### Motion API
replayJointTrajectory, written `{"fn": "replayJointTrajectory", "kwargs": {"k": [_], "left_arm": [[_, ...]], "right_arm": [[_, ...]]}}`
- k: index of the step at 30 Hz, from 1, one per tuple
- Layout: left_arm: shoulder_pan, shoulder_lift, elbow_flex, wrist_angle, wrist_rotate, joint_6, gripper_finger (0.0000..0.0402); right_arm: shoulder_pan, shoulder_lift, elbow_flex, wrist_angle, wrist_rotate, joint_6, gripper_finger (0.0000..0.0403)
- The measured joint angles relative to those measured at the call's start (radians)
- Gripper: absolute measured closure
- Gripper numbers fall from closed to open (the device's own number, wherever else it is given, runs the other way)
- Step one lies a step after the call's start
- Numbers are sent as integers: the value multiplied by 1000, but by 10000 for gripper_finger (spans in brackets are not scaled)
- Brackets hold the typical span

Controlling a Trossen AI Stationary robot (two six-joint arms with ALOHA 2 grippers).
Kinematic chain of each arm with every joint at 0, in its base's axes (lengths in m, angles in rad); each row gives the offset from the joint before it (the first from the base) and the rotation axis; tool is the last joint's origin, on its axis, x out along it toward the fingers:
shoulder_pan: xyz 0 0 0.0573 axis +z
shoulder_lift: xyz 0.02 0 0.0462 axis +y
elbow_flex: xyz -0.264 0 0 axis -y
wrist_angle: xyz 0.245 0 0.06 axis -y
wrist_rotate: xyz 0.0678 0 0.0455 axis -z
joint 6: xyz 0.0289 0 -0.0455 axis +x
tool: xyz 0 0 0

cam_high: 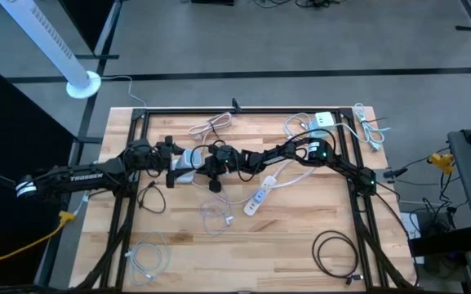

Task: Insert USB
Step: Insert the purple charger cable into the white outlet extension

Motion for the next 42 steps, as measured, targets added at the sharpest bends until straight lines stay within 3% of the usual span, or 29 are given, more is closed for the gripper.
{"fn": "replayJointTrajectory", "kwargs": {"k": [16,42], "left_arm": [[-2,0,0,-1,-66,-4,107],[-9,0,0,-17,-69,-99,107]], "right_arm": [[-1,0,21,-22,9,5,391],[-5,0,24,-40,0,-7,391]]}}
